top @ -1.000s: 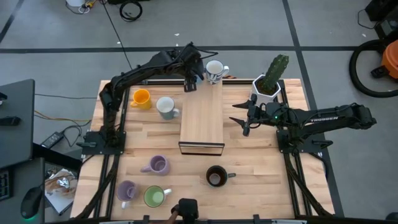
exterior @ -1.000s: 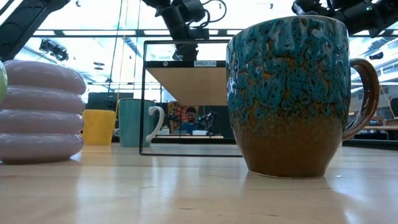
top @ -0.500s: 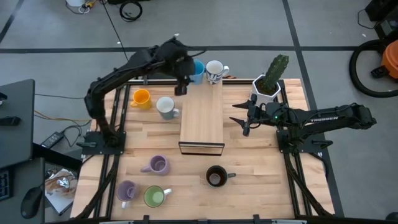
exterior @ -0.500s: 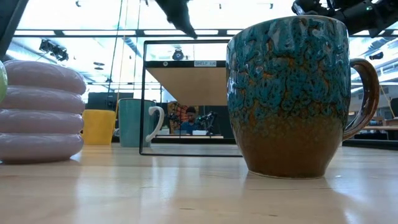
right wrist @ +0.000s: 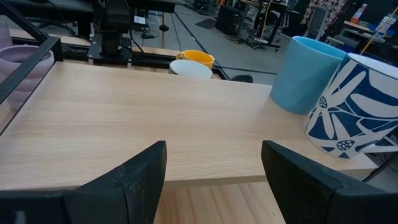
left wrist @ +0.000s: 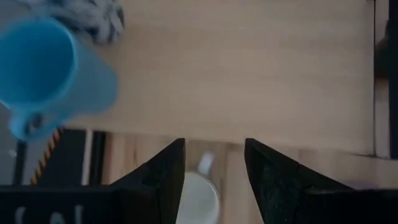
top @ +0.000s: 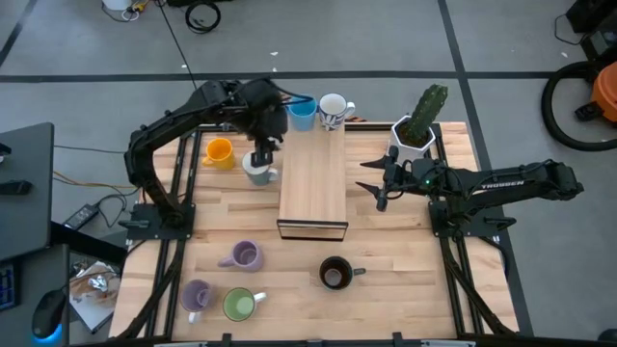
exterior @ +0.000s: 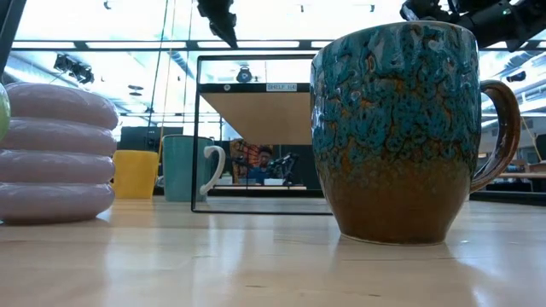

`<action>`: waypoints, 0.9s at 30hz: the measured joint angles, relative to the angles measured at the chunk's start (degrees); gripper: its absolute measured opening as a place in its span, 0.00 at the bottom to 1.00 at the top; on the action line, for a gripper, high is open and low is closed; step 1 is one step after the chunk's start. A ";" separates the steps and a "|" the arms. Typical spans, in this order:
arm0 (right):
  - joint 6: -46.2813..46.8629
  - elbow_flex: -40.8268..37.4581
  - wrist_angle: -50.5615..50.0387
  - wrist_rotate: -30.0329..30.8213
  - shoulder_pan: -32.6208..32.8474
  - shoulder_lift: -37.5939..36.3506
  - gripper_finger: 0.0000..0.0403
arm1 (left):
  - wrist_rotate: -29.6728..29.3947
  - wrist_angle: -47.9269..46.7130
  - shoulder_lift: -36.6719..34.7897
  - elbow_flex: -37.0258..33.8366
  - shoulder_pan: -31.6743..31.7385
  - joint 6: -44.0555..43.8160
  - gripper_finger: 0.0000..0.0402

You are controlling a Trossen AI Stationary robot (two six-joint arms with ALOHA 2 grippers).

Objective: Place coffee mugs
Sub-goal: Put the yellow mug on the shelf

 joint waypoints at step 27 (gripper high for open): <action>1.14 0.00 0.88 -0.09 1.49 0.07 0.67 | -13.67 20.81 -18.62 -53.72 15.00 -15.76 0.43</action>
